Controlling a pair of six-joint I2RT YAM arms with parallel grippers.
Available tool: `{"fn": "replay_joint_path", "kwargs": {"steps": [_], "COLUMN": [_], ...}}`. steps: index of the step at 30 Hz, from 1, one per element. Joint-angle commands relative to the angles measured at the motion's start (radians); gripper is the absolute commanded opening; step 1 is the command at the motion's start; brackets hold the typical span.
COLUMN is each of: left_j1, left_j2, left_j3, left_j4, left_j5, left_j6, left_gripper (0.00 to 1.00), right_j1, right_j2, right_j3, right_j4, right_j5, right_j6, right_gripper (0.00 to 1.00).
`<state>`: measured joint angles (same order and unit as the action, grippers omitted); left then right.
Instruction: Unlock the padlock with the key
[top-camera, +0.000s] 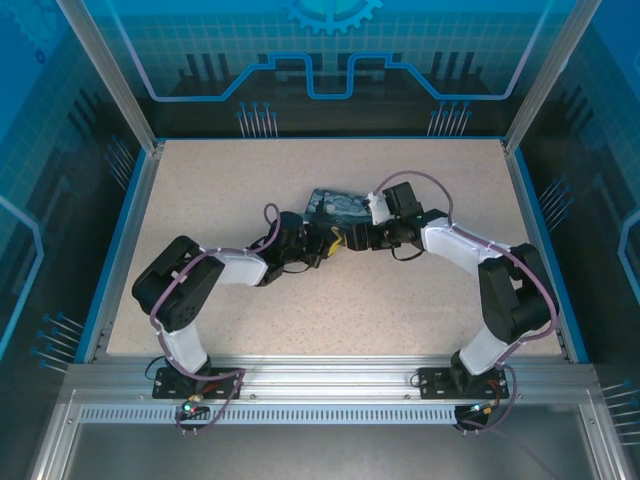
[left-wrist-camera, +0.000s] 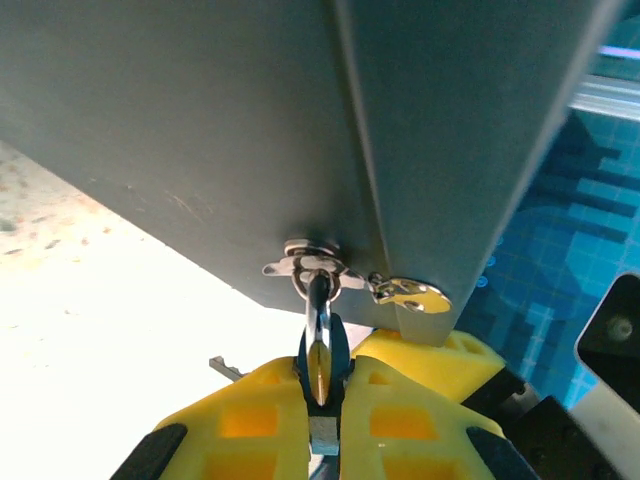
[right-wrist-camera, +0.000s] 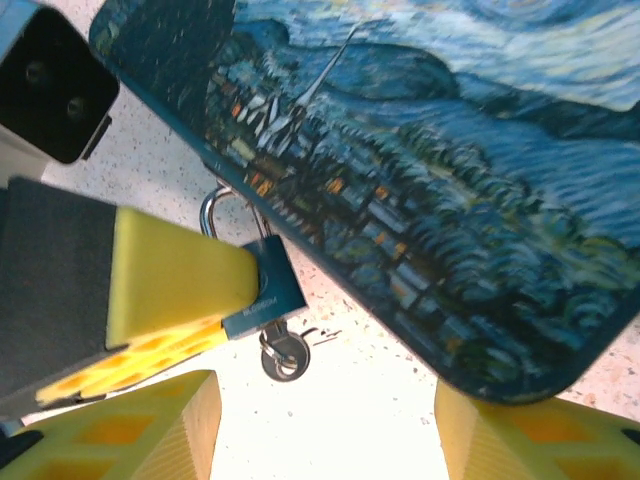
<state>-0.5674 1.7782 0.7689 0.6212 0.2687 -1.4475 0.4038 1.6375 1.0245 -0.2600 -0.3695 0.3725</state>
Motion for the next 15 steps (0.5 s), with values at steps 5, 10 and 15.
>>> {"fn": "replay_joint_path", "kwargs": {"steps": [5, 10, 15], "left_j1": [-0.003, -0.004, -0.007], "left_j2": [-0.006, 0.016, 0.03], "left_j3": [-0.023, -0.034, -0.062], "left_j4": [-0.065, -0.093, -0.123], "left_j5": [0.096, 0.13, 0.136], "left_j6": [0.143, 0.19, 0.231], "left_gripper": [0.08, 0.16, 0.28], "right_j1": [-0.007, -0.008, -0.008], "right_j2": [0.047, 0.081, 0.11], "right_j3": [-0.038, -0.048, -0.04], "right_j4": [0.166, 0.21, 0.247], "right_j5": [-0.019, 0.004, 0.027], "right_j6": [0.153, 0.213, 0.271], "right_gripper": [0.59, 0.59, 0.59]}}
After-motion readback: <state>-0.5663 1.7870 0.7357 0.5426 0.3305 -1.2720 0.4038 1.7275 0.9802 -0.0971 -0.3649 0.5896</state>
